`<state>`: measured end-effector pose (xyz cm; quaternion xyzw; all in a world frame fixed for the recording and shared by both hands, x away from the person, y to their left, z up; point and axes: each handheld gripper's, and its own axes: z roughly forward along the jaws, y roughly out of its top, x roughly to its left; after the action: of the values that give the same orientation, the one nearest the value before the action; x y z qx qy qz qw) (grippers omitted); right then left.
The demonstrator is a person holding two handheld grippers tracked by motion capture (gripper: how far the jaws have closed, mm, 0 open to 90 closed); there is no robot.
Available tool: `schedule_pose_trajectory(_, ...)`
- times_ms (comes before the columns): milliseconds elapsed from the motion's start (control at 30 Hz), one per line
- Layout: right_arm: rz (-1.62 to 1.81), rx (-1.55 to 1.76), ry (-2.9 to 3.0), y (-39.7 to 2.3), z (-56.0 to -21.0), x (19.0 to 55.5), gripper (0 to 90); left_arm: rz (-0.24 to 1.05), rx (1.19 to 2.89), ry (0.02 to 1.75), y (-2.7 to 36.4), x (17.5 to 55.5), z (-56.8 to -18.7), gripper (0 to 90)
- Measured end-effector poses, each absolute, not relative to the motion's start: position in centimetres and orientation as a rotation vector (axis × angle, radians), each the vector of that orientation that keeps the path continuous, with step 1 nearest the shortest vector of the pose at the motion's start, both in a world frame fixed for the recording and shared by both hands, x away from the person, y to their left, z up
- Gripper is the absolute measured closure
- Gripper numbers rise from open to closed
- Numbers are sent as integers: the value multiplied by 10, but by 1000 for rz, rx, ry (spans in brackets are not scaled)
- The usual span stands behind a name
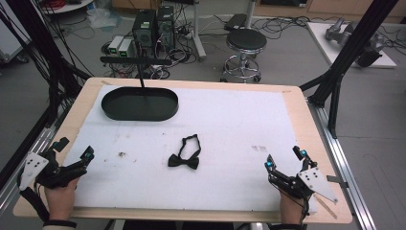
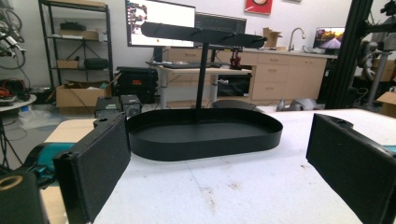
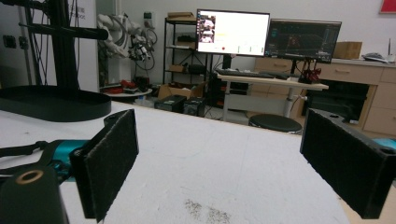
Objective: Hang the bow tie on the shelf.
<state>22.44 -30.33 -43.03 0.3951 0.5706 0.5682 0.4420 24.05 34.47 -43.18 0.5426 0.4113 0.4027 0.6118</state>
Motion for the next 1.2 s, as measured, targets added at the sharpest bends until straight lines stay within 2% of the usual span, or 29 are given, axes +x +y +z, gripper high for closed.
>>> schedule_pose_trajectory(233,1415,952,1432,-302,-431,223,106,904,1279,914,336,241,-425,68)
schedule_pose_trajectory(400,1429,935,1442,-300,-430,223,106,840,1327,834,318,241,-413,68)
schedule_pose_trajectory(600,1444,935,1427,-302,-430,223,106,823,1460,696,278,249,-389,68)
schedule_pose_trajectory(800,1455,936,1418,-303,-429,222,106,715,1647,583,222,269,-375,73)
schedule_pose_trajectory(1100,1475,937,1431,-304,-429,223,106,608,1856,534,168,288,-389,123)
schedule_pose_trajectory(1200,1479,939,1430,-303,-430,224,106,618,1941,575,152,294,-395,154)
